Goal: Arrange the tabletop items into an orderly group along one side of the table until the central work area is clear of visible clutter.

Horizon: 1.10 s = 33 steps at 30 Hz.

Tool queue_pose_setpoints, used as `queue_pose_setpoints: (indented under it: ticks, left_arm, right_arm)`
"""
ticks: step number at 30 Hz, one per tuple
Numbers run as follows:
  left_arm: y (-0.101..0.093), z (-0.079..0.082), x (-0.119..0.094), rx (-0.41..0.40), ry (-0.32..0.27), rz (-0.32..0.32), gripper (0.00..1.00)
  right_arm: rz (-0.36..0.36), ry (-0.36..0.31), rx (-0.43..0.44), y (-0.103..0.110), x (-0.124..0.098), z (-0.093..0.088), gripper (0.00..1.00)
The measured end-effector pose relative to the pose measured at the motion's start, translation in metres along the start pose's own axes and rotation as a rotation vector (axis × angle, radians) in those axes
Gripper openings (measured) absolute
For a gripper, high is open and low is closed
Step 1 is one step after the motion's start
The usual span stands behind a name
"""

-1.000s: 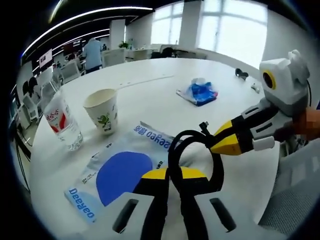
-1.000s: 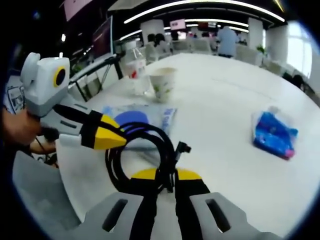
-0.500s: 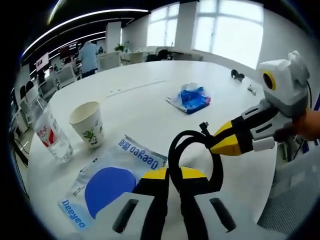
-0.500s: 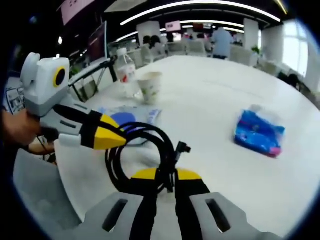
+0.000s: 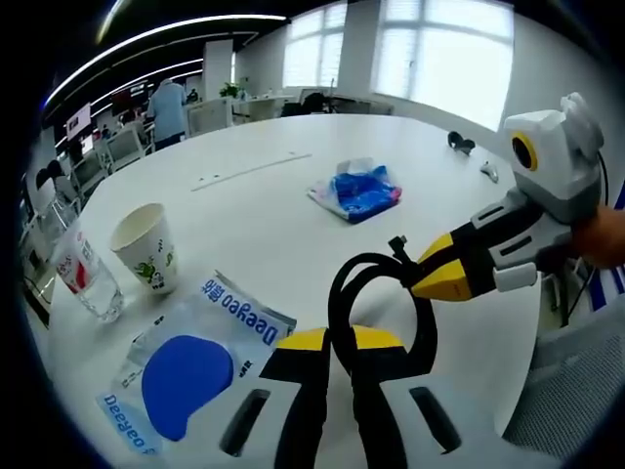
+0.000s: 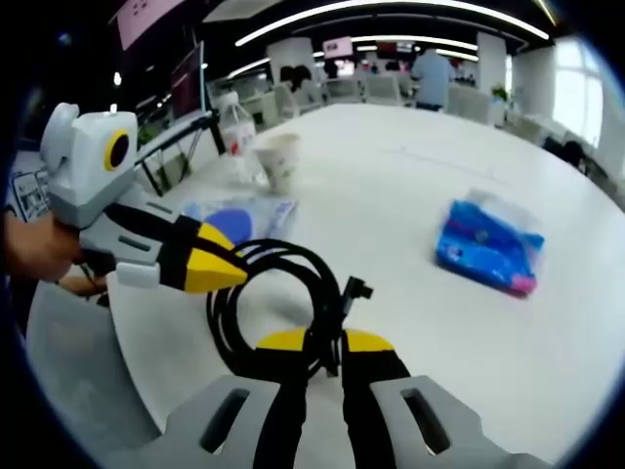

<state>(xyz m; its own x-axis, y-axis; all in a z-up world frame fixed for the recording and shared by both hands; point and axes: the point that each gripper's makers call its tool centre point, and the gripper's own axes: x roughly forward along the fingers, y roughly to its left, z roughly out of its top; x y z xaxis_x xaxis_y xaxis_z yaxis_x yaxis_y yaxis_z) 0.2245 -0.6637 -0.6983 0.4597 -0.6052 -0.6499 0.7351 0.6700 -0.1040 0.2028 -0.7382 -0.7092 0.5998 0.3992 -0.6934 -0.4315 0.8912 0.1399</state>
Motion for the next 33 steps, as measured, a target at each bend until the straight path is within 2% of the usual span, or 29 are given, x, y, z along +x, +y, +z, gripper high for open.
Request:
queue_pose_setpoints:
  ticks: [19,33]
  left_arm:
    - [0.000,-0.010,0.017,0.000,0.050,-0.005,0.07]
    - [-0.001,-0.017,0.023,-0.024,0.072,-0.013,0.08]
  right_arm:
    - [0.008,0.031,0.005,-0.009,0.012,-0.012,0.08]
    - [0.002,0.047,-0.026,-0.012,0.016,-0.017,0.09]
